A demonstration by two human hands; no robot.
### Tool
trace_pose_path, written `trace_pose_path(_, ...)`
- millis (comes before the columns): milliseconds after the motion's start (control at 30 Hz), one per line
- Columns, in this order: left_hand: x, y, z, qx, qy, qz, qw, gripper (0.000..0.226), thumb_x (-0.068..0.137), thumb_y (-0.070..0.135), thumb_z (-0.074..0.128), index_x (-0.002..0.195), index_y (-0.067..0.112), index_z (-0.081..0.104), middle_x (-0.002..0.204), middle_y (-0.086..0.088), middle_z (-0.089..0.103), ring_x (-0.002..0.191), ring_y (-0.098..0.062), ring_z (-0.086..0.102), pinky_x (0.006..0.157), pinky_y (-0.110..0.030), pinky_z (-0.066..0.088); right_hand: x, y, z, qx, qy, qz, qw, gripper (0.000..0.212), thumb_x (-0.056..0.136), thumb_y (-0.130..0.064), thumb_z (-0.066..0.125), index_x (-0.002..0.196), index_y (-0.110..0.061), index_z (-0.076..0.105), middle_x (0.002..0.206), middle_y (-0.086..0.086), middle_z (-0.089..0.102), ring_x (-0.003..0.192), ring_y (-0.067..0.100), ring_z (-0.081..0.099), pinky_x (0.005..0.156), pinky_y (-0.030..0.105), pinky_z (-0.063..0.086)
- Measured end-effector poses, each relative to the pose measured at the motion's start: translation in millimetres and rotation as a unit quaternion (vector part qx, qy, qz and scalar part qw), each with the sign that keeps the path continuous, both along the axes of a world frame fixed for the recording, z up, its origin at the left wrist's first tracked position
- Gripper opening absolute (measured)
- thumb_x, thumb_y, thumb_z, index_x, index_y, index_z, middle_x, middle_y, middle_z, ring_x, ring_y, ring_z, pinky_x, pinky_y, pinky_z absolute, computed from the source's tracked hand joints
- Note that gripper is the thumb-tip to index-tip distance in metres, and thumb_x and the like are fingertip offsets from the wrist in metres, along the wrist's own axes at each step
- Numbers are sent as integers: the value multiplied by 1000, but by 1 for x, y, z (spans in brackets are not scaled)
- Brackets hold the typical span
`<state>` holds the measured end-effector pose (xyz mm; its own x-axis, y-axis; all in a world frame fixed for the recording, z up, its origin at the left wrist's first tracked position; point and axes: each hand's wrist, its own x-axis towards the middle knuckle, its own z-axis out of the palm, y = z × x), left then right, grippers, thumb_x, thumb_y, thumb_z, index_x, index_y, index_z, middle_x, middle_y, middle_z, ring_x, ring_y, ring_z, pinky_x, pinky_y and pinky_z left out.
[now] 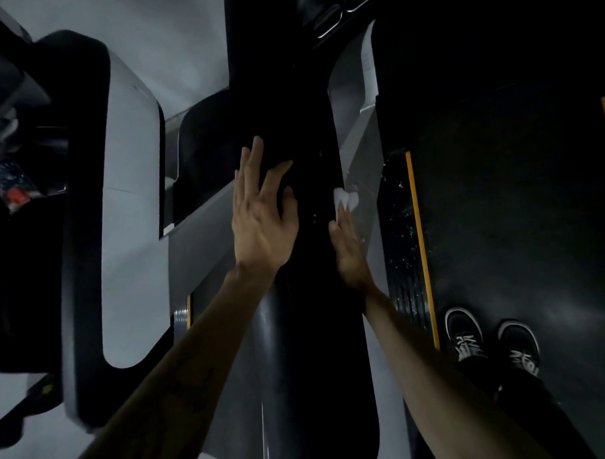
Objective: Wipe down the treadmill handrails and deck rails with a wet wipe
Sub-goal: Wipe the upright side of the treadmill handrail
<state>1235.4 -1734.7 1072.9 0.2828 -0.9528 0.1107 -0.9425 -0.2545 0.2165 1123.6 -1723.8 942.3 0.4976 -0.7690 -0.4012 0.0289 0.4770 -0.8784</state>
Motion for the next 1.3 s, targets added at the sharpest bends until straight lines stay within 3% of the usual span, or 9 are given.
trace_pose_path(167, -2, 2, 2, -18, 6, -6, 1000, 38, 98, 13, 54, 135, 13, 65, 167, -13, 28, 157, -33, 18, 120, -59, 30, -8, 27, 9, -12, -20, -12, 1000, 56, 110, -40, 34, 161, -26, 16, 165, -19, 8, 155, 0, 1, 130, 42, 0)
trace_pose_path(333, -3, -1, 2, -15, 8, 13, 1000, 38, 95, 11, 59, 132, 13, 67, 167, -10, 29, 157, -31, 20, 118, -58, 35, 12, -15, 18, -68, -47, -42, 996, 51, 112, -24, 32, 161, -11, 25, 170, 0, 17, 158, 9, 7, 130, 37, 4)
trace_pose_path(500, -3, -2, 2, -13, 15, 5, 1000, 37, 94, 9, 59, 130, 12, 68, 167, -11, 28, 157, -32, 19, 117, -60, 35, 12, -22, -1, -17, -18, -18, 1000, 54, 114, -29, 29, 164, -15, 12, 172, -1, 5, 158, 8, -1, 129, 41, 1)
trace_pose_path(600, -2, -2, 1, -17, 17, 6, 1000, 35, 96, 7, 59, 130, 12, 67, 167, -11, 28, 157, -32, 19, 119, -60, 32, -4, 12, -5, -10, -17, 2, 1000, 66, 107, -45, 30, 165, -20, 10, 172, -6, 3, 155, 0, 0, 127, 24, -4)
trace_pose_path(667, -1, -2, 1, -23, 14, 2, 1000, 33, 99, 7, 57, 130, 12, 67, 167, -10, 28, 157, -32, 19, 119, -60, 31, -15, 32, -8, 5, -40, 9, 999, 72, 103, -52, 33, 165, -25, 9, 172, -12, 2, 154, -5, 1, 126, 24, 1)
trace_pose_path(833, 0, -1, -2, -35, 12, -1, 999, 31, 103, 11, 53, 131, 12, 67, 167, -11, 29, 157, -32, 19, 120, -59, 31, -1, -1, -8, 44, -53, -1, 998, 63, 111, -41, 31, 165, -20, 8, 171, -7, 2, 154, 0, 1, 129, 34, 3)
trace_pose_path(1033, 5, -1, -6, -41, 15, -4, 999, 30, 106, 14, 50, 130, 13, 68, 167, -10, 30, 157, -31, 20, 119, -58, 32, 23, -63, -2, 101, -93, -36, 990, 60, 112, -35, 34, 164, -17, 12, 172, -3, 9, 158, 12, 5, 124, 21, 6)
trace_pose_path(1167, 6, -1, -7, -47, 18, -4, 999, 34, 107, 17, 48, 136, 13, 64, 166, -12, 32, 156, -31, 23, 119, -58, 32, 16, -38, 5, -24, -63, -19, 998, 57, 112, -38, 32, 164, -22, 17, 172, -9, 8, 157, 3, 1, 129, 35, -3)
trace_pose_path(1300, 5, -3, -5, -52, 36, 8, 998, 39, 110, 17, 44, 147, 12, 54, 166, -8, 32, 157, -25, 22, 121, -55, 31, -2, 10, -6, -75, -58, -4, 995, 58, 110, -34, 35, 163, -24, 17, 170, -14, 5, 156, -1, 0, 128, 31, 0)
